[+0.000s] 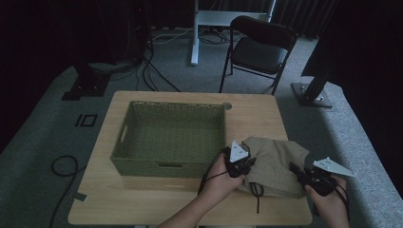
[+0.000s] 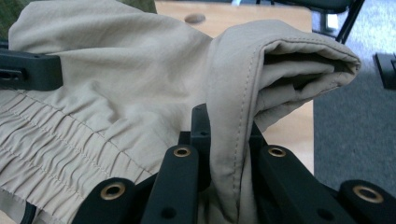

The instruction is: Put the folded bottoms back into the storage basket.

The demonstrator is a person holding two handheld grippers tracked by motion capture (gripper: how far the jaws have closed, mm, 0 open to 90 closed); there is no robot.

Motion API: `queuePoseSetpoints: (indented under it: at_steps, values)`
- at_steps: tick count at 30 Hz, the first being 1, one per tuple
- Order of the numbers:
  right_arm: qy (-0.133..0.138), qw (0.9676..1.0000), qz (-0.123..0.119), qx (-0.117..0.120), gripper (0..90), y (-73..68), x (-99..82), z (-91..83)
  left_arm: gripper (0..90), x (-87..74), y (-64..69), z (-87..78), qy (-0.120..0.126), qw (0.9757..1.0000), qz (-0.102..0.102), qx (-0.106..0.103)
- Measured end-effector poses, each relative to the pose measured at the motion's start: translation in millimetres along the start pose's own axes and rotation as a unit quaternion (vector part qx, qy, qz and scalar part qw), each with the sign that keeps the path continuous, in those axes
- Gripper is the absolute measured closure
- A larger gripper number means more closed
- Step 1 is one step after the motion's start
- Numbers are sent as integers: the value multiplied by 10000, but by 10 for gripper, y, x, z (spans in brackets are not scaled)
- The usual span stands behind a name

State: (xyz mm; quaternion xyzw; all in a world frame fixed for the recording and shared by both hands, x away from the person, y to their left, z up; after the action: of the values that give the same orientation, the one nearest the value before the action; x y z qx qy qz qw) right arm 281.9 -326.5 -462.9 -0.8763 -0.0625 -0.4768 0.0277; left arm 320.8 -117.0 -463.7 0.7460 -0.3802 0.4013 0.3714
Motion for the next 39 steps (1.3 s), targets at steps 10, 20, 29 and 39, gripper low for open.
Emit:
queuePoseSetpoints:
  at_steps: [10,20,29,39]
  values:
    - [223,9996,-34,179,822,-193,381,5,822,303,-175,-288,164,9998,55,121]
    - [366,9985,-121,380,823,-468,681,64,823,474,-407,-591,272,9992,86,287]
    - [412,9975,-216,527,824,-747,906,202,823,497,-657,-839,352,9979,87,531]
    - [517,9957,-241,730,824,-1109,1120,385,823,508,-965,-1159,489,9959,30,760]
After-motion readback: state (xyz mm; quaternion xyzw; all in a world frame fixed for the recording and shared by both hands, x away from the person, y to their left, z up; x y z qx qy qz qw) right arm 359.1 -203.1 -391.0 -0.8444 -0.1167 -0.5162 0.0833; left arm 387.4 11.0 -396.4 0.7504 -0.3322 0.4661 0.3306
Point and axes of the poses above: each handheld gripper's, and its own axes: z roughly forward along the jaws, x roughly out of its top, y roughly to its right, the point moved 6 cm from there along z, roughly forward along the jaws, and after that the axes turned 12 degrees about -x, right-handed, at the moved point
